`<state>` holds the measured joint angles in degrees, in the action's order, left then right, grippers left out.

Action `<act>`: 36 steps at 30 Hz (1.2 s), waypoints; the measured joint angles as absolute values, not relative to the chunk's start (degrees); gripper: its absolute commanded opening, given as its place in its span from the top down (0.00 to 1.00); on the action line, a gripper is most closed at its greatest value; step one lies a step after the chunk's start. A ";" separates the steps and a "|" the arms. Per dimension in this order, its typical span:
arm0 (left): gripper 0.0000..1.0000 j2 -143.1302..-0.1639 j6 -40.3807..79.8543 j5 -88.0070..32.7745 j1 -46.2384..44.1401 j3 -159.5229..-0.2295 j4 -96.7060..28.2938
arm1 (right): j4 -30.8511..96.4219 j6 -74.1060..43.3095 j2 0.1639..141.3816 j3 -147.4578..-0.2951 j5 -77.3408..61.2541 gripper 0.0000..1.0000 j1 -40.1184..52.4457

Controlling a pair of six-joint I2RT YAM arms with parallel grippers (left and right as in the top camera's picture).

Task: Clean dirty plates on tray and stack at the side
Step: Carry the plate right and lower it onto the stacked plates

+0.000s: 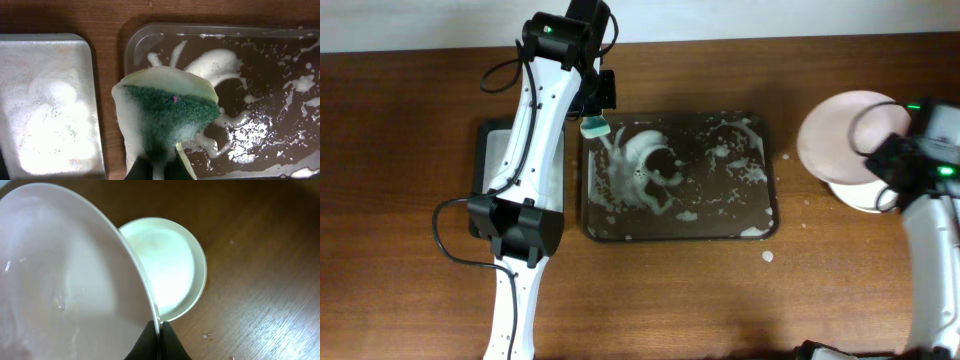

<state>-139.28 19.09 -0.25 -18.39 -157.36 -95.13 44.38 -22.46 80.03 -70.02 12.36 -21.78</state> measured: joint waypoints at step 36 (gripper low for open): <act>0.99 -138.69 18.72 0.21 -18.33 -157.36 -95.44 | 39.38 -21.04 102.39 -71.02 -0.32 0.34 -36.67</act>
<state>-138.69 18.72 0.21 -18.33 -157.36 -95.44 39.38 -21.04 102.39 -71.02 -0.32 -36.67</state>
